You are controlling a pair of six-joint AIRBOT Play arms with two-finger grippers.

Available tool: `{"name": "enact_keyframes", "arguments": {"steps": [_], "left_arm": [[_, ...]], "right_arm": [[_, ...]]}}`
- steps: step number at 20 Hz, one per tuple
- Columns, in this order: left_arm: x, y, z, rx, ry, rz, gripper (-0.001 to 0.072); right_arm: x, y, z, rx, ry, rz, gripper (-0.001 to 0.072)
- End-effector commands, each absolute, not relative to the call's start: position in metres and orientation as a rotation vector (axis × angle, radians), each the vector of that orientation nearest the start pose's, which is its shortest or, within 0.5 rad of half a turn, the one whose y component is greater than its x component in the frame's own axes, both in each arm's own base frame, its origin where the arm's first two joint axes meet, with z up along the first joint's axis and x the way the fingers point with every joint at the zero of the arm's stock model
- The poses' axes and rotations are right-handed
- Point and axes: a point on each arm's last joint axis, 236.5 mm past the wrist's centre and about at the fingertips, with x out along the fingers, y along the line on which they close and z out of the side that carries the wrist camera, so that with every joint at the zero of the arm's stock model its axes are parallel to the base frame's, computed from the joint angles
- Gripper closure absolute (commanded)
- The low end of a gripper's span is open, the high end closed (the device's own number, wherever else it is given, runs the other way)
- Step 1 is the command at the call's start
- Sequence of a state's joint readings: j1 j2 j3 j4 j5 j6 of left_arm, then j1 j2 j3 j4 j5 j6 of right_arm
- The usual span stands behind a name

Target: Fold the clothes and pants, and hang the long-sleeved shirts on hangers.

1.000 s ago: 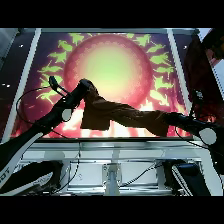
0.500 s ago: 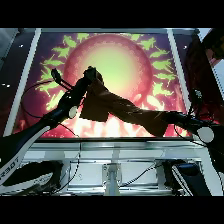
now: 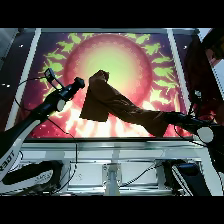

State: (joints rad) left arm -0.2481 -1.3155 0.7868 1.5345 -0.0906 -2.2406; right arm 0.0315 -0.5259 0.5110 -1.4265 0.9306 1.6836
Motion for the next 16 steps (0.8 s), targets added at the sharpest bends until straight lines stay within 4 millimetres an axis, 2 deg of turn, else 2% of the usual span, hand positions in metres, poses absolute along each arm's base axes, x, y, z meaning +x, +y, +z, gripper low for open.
{"name": "enact_keyframes", "arguments": {"steps": [1, 2, 3, 5, 7, 8, 9, 10, 12, 14, 16], "left_arm": [[0.419, -0.078, -0.057, -0.300, 1.008, -0.020, 0.0204], [0.420, -0.083, -0.050, -0.268, 1.036, -0.080, 0.0318], [0.425, -0.087, -0.044, -0.290, 1.054, -0.107, 0.0347], [0.441, -0.095, -0.037, -0.355, 1.114, -0.165, 0.0344], [0.446, -0.118, -0.039, -0.440, 1.236, -0.323, 0.0339], [0.447, -0.134, -0.037, -0.511, 1.285, -0.430, 0.0286], [0.453, -0.146, -0.036, -0.562, 1.287, -0.532, 0.0122], [0.463, -0.156, -0.037, -0.593, 1.258, -0.608, 0.0059], [0.476, -0.159, -0.052, -0.625, 1.219, -0.652, 0.0063], [0.476, -0.156, -0.074, -0.558, 1.218, -0.678, 0.0132], [0.478, -0.154, -0.088, -0.556, 1.225, -0.665, 0.0145]], "right_arm": [[0.262, 0.034, 0.019, 0.214, 0.952, 0.039, 0.0701], [0.262, 0.034, 0.019, 0.213, 0.952, 0.038, 0.0701], [0.262, 0.034, 0.019, 0.213, 0.952, 0.038, 0.0701], [0.262, 0.034, 0.019, 0.213, 0.952, 0.038, 0.0701], [0.262, 0.033, 0.019, 0.211, 0.952, 0.037, 0.0701], [0.262, 0.033, 0.019, 0.208, 0.951, 0.036, 0.0701], [0.263, 0.032, 0.019, 0.204, 0.951, 0.034, 0.0701], [0.263, 0.032, 0.019, 0.202, 0.951, 0.033, 0.0701], [0.262, 0.031, 0.019, 0.200, 0.951, 0.033, 0.0701], [0.262, 0.031, 0.019, 0.200, 0.951, 0.033, 0.0701], [0.262, 0.031, 0.019, 0.201, 0.952, 0.033, 0.0701]]}}
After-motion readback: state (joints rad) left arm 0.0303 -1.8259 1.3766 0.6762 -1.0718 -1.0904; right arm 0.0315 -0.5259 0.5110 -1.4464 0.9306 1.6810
